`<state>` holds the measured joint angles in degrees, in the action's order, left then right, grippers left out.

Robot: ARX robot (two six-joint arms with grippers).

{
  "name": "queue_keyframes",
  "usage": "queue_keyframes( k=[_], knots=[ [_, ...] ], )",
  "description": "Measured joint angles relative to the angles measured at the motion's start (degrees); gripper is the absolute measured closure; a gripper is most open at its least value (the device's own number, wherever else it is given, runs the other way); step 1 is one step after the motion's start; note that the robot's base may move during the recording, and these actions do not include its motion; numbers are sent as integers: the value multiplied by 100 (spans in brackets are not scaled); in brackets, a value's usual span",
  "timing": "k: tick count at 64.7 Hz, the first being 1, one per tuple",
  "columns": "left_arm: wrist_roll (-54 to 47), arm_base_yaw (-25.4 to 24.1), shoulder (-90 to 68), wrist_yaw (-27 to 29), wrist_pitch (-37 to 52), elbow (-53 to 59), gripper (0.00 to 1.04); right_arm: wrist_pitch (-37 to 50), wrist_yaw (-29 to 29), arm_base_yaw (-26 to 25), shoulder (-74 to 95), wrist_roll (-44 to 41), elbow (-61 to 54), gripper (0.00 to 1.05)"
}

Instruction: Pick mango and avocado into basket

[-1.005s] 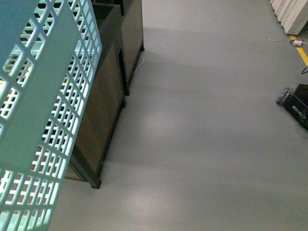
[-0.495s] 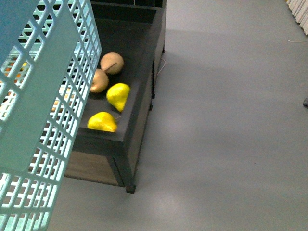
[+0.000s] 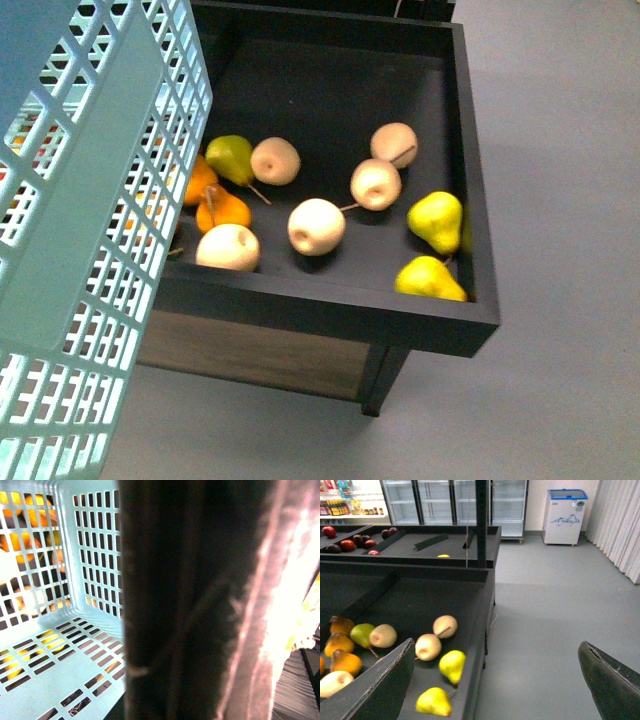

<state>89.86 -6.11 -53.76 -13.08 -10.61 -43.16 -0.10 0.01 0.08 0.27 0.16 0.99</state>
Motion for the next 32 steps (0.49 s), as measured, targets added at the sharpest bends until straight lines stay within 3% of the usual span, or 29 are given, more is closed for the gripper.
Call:
queue_keyframes(
  k=[32],
  knots=[
    [-2,0,0,-2,0,0,91,4,-7,0,-7,0,0,9]
  ],
)
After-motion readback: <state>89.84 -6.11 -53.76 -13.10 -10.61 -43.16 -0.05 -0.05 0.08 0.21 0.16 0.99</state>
